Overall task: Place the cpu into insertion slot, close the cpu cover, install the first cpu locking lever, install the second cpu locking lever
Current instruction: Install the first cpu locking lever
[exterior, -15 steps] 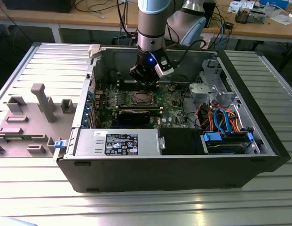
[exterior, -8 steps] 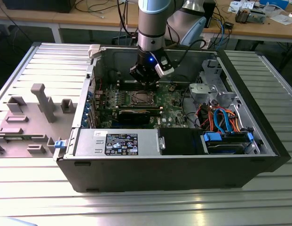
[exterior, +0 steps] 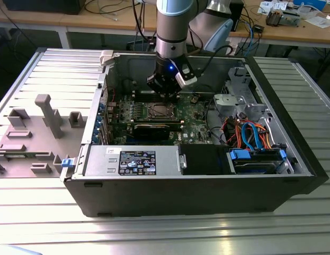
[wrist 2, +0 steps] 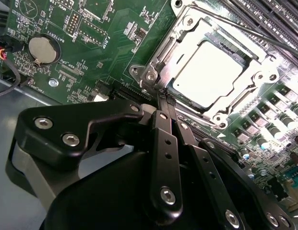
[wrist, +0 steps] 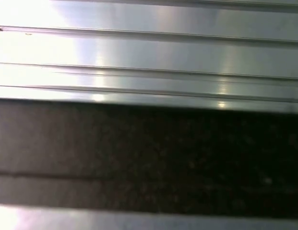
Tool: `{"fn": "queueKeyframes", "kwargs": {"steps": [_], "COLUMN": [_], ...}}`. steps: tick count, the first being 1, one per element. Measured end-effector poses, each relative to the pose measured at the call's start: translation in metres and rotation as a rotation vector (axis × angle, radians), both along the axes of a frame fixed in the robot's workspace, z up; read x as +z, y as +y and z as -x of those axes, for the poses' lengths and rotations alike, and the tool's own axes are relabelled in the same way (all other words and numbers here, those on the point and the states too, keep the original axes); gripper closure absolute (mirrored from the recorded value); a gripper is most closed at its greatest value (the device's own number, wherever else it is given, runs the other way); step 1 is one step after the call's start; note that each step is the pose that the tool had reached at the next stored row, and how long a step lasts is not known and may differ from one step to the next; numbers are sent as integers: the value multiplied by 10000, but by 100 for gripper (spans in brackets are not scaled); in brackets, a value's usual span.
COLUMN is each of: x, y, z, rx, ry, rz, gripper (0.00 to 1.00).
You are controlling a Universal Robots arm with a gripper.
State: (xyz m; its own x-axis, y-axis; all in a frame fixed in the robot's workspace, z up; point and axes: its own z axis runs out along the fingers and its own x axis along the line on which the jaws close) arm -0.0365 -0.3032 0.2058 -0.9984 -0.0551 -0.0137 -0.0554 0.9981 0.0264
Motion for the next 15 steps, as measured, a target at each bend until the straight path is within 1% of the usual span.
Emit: {"fn": "queueKeyframes", "kwargs": {"steps": [1,2,4,7,12,15], "x": [-3,-7,-15,-29,-31,-36], "y": [0,0,0,0,0,0], "z": [0,-1,-2,-5,-5,-5], "rx": [-2,1,0,1,0,0], "ry": [1,1,1,2,1,1], "rz": [55,92,151,218,217,179], "gripper": [89,89,89,89,89,89]}}
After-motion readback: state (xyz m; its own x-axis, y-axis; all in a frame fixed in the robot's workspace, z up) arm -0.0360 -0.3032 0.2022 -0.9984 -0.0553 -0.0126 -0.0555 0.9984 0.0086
